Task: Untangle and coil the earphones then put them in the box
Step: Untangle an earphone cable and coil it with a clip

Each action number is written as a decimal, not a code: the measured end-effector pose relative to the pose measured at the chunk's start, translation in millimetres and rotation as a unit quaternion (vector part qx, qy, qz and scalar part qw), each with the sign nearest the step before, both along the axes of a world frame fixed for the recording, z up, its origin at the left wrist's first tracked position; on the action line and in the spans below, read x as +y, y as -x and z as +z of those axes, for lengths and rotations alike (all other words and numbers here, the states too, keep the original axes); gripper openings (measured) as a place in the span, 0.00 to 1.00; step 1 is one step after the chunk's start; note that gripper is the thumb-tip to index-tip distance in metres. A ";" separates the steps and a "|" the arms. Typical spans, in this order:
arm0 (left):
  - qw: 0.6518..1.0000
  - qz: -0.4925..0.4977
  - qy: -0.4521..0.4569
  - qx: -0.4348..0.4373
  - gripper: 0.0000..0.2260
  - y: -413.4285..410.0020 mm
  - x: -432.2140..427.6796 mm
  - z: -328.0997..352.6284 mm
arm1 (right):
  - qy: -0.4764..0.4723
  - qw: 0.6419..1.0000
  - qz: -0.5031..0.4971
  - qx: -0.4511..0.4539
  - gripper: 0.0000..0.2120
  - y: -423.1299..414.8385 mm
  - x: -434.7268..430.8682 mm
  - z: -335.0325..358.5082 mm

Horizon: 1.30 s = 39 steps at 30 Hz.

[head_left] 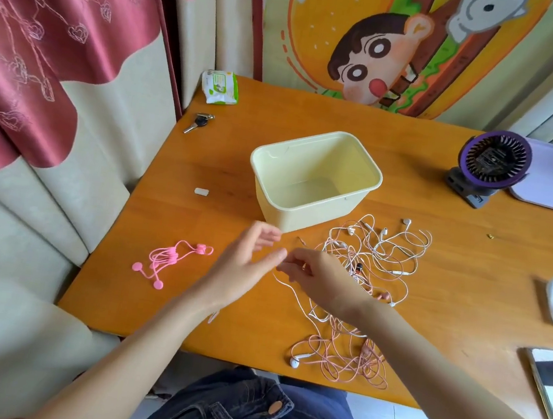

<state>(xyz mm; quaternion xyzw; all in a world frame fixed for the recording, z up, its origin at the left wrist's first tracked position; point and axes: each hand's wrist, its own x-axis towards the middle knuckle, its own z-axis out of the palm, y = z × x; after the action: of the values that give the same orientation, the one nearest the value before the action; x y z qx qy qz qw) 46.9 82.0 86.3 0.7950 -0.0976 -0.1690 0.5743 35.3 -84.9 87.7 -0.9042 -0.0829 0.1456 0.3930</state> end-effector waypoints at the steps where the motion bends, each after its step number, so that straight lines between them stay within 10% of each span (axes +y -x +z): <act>1: 0.998 -0.049 0.017 0.033 0.08 -1.1 -3.3 -1.4 | -0.003 1.000 -0.001 -0.009 0.10 -1.3 1.0 3.3; 12: 0.995 0.020 0.040 0.084 0.12 -1.1 9.9 -9.9 | -0.016 0.970 -0.238 -0.055 0.07 -38.2 -47.7 12.7; 19: 0.979 0.175 0.094 0.038 0.13 -16.0 16.6 6.4 | 0.009 0.986 -0.158 0.049 0.13 -28.5 -51.6 -16.6; 29: 0.924 0.056 -0.365 -0.102 0.12 -20.6 30.0 -35.7 | 0.066 0.996 -0.053 0.042 0.13 -20.7 -29.0 -9.8; 35: 0.987 -0.023 -0.072 -0.141 0.19 -6.0 -6.4 -18.0 | 0.024 0.999 -0.009 -0.033 0.12 -24.9 9.6 13.3; 39: 0.987 -0.021 -0.101 -0.122 0.11 -8.3 -5.1 -20.3 | -0.012 0.999 -0.017 -0.024 0.15 -26.2 6.2 13.1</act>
<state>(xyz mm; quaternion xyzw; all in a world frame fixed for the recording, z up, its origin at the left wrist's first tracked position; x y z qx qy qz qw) 55.2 76.9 66.0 0.8613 -0.1659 -0.0923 0.4712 61.5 -78.6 100.8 -0.9040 -0.0785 0.1156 0.4040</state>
